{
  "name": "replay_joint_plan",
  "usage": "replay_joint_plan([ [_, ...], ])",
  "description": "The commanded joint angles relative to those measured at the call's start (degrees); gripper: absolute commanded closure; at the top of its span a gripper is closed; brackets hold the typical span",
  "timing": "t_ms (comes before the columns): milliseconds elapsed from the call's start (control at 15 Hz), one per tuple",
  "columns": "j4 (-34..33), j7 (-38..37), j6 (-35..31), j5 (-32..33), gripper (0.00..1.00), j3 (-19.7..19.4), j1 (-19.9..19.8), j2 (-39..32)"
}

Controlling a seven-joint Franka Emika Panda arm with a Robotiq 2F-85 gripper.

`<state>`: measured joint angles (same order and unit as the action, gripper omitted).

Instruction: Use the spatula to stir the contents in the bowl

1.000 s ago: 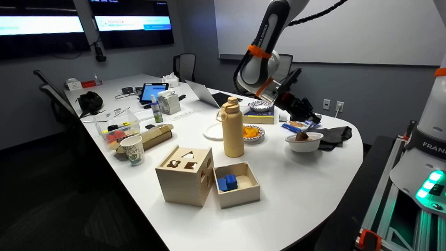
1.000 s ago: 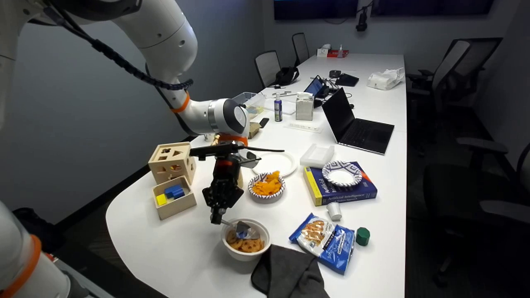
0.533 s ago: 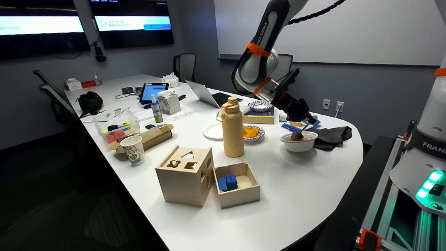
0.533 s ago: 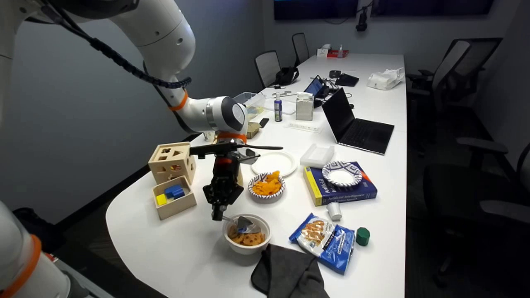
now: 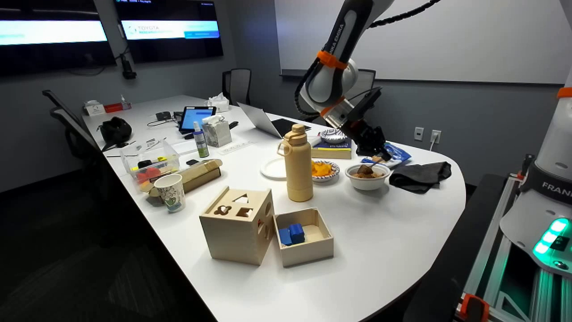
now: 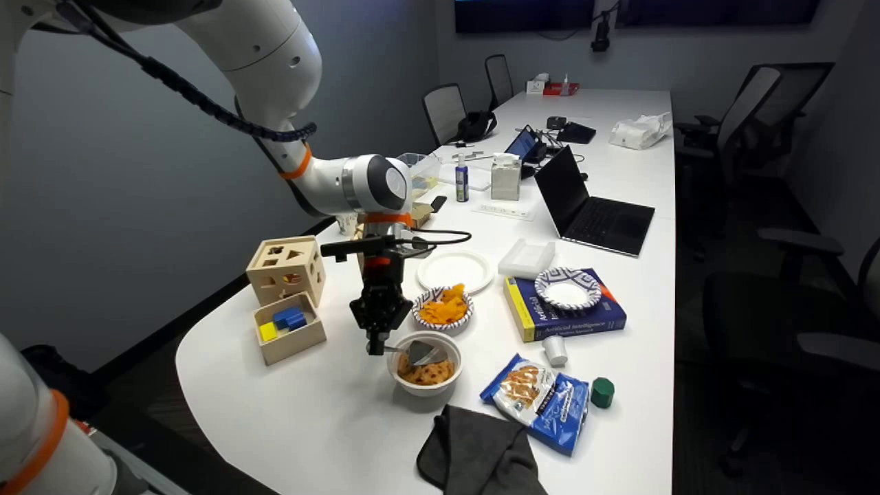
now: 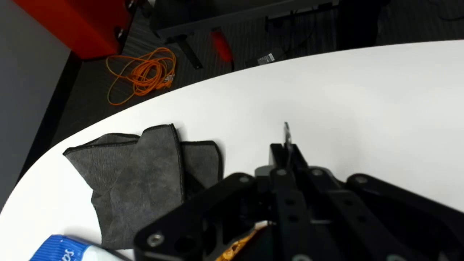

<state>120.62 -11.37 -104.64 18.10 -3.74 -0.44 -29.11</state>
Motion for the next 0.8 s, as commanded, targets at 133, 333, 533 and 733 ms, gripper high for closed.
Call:
replay_joint_plan([
  [133,4.42,1.84,-2.75,-0.34,0.99,0.0,0.21,4.59],
  [333,6.57,1.5,-1.39,-0.17,0.99,-0.23,0.28,6.91],
  [533,8.38,3.0,1.32,-0.11,0.99,0.12,0.32,8.48],
  [733,8.24,4.77,5.16,-0.01,0.99,0.49,0.32,7.66],
])
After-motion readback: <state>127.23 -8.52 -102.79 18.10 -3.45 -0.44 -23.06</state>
